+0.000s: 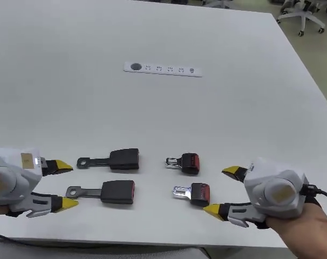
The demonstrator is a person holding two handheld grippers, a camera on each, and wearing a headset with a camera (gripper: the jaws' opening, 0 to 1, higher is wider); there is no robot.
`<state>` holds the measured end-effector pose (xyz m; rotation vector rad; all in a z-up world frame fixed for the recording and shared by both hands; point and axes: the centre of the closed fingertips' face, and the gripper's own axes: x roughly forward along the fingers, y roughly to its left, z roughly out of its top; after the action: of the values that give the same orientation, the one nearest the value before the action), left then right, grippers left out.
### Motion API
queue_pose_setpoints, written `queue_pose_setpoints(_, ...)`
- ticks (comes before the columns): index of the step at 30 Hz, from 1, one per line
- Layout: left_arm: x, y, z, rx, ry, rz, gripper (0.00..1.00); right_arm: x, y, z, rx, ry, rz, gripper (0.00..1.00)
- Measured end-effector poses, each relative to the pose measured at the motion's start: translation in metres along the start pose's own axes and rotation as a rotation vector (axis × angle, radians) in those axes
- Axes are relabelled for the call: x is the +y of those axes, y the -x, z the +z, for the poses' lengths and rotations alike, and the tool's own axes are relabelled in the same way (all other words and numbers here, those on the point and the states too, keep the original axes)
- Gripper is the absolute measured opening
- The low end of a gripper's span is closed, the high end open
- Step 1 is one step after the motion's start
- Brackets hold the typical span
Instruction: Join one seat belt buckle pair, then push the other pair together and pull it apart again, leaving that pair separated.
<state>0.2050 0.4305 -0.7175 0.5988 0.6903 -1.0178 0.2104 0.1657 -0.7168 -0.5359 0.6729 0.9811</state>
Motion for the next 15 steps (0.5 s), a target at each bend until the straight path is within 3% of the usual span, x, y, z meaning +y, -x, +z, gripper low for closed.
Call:
queue_pose_setpoints(3,-0.002,-0.009,0.006,0.003,-0.018,-0.024,0.44,0.005,-0.006,-0.004,0.021,0.01,0.037,0.48)
queue_pose_setpoints(6,-0.008,-0.019,0.012,0.013,-0.043,-0.045,0.44,0.004,-0.009,-0.003,0.026,0.033,0.034,0.49)
queue_pose_setpoints(15,-0.012,-0.04,0.004,0.043,-0.075,-0.079,0.42,0.004,-0.022,-0.005,0.046,0.077,0.069,0.44)
